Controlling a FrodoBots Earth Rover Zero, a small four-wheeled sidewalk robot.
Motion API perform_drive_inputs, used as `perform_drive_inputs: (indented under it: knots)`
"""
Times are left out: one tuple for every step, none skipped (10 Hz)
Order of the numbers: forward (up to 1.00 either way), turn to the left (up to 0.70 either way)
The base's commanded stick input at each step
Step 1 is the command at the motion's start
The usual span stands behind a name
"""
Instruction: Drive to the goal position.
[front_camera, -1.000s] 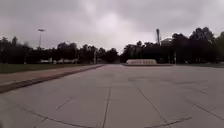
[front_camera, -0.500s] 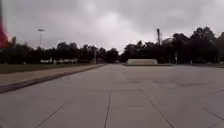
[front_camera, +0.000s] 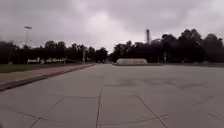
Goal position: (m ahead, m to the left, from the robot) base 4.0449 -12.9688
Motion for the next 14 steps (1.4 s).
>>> perform_drive_inputs:
  knots:
    - [0.7,0.0]
    - [0.7,0.0]
    - [0.7,0.0]
    - [0.7,0.0]
    - [0.7,0.0]
    - [0.7,0.0]
    - [0.7,0.0]
    - [0.7,0.0]
    - [0.7,0.0]
    - [0.7,0.0]
    - [0.7,0.0]
    - [0.7,0.0]
    - [0.7,0.0]
    - [0.7,0.0]
